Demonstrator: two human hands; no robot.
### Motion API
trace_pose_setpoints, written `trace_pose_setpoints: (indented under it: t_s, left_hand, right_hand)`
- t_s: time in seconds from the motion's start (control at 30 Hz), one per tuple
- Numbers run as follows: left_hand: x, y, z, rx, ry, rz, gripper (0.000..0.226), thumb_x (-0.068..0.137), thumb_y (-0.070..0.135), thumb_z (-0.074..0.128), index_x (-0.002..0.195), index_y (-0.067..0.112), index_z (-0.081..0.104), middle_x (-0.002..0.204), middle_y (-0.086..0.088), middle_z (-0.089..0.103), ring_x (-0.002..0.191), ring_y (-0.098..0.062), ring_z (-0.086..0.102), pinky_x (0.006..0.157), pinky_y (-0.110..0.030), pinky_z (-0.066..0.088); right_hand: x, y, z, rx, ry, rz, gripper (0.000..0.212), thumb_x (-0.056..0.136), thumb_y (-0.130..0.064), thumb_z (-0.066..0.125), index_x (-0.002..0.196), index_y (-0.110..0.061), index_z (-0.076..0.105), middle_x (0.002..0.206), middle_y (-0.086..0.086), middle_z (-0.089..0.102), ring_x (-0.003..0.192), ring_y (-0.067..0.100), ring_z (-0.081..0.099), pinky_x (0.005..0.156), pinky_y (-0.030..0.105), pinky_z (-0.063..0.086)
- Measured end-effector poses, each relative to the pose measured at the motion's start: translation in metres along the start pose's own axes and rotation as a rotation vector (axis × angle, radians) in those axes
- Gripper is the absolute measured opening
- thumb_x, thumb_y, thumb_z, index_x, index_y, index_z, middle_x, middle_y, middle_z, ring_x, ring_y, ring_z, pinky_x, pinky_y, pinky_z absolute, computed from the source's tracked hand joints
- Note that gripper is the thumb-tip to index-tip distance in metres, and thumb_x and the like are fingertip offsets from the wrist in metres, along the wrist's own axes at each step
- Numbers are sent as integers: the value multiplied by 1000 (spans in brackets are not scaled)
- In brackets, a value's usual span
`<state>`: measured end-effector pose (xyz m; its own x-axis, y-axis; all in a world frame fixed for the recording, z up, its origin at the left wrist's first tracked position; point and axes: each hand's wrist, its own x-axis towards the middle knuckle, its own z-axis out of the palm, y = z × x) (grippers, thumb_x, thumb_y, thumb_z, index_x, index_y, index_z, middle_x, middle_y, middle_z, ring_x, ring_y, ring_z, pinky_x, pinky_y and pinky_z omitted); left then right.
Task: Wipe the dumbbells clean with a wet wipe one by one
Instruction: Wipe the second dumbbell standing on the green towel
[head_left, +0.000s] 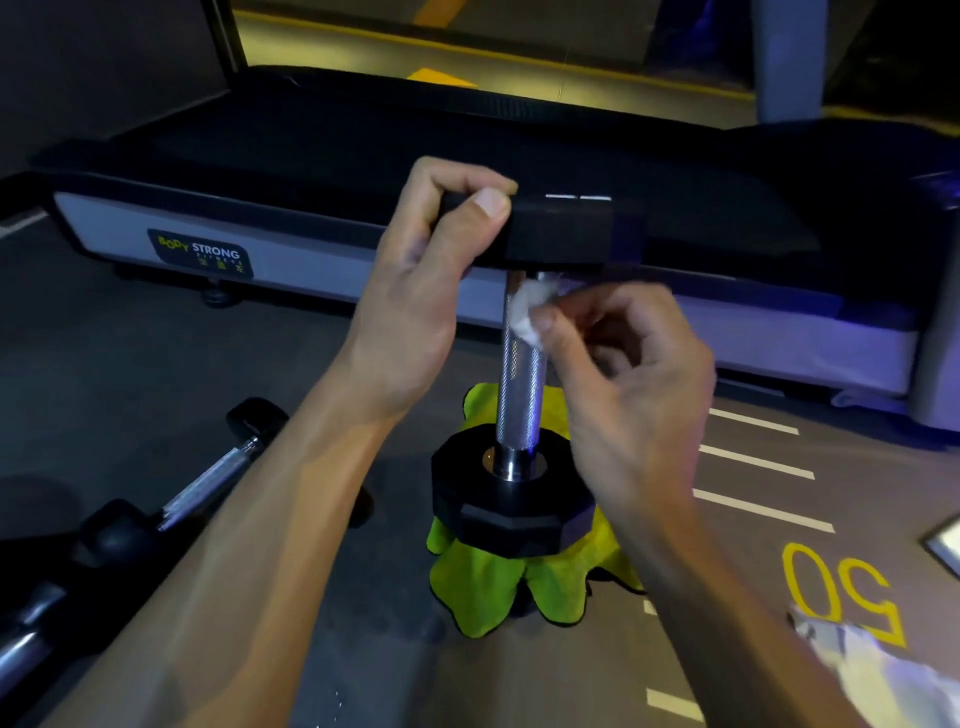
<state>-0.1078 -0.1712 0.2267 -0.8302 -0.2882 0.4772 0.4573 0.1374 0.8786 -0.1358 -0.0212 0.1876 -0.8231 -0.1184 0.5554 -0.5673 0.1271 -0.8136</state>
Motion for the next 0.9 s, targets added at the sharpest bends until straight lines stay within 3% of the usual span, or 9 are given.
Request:
trace_pose_setpoints:
  t_s: [0.1, 0.23, 0.33, 0.47, 0.7, 0.8, 0.9]
  left_hand:
    - [0, -1, 0, 9, 24, 4, 19, 94, 41, 51, 104, 27, 58, 103, 9, 59, 99, -6, 54, 94, -33, 47]
    - [1, -1, 0, -3, 29, -10, 12, 98, 32, 49, 104, 25, 58, 100, 13, 59, 96, -1, 55, 93, -28, 48]
    - [2, -3, 0, 32, 21, 2, 14, 99, 33, 48, 106, 26, 58, 104, 14, 60, 103, -2, 56, 97, -30, 48]
    - [1, -2, 0, 42, 16, 16, 18, 97, 40, 49, 106, 28, 58, 104, 15, 60, 101, -3, 56, 96, -29, 49]
    - [0, -1, 2, 28, 28, 13, 20, 94, 43, 51, 105, 29, 58, 103, 17, 60, 99, -1, 56, 94, -27, 48]
    - [0, 0, 3, 10, 11, 7, 12, 99, 32, 49, 105, 25, 57, 101, 16, 60, 95, 3, 58, 88, -21, 49]
    - [0, -2, 0, 11, 26, 4, 16, 95, 40, 51, 105, 29, 58, 101, 17, 60, 97, 1, 56, 91, -24, 48]
  right_hand:
    - [-28, 6, -4, -93, -51, -61, 19, 92, -10, 75, 110, -17, 75, 111, 0, 63, 105, 16, 66, 92, 37, 55]
    - [-45, 8, -4, -245, -139, -201, 46, 91, -2, 72, 136, -10, 63, 143, 3, 56, 136, 3, 50, 110, 16, 38]
    - [-37, 6, 2, -296, -221, -333, 50, 94, -7, 69, 142, -5, 57, 153, 5, 49, 148, 20, 39, 120, 30, 33]
    - [-26, 11, -1, -406, -233, -384, 50, 94, -18, 69, 142, -9, 57, 150, -2, 52, 137, 28, 43, 115, 42, 37]
    - [-24, 3, -9, -347, -219, -384, 34, 91, -3, 68, 125, -6, 70, 131, -3, 66, 123, 21, 51, 109, 21, 34]
    - [-14, 0, -3, -375, -215, -378, 38, 92, -7, 66, 131, -5, 65, 131, 1, 62, 126, 20, 46, 112, 22, 31]
    - [-34, 11, -4, -394, -293, -377, 44, 91, -4, 67, 135, -5, 63, 143, 0, 58, 140, 20, 40, 117, 26, 29]
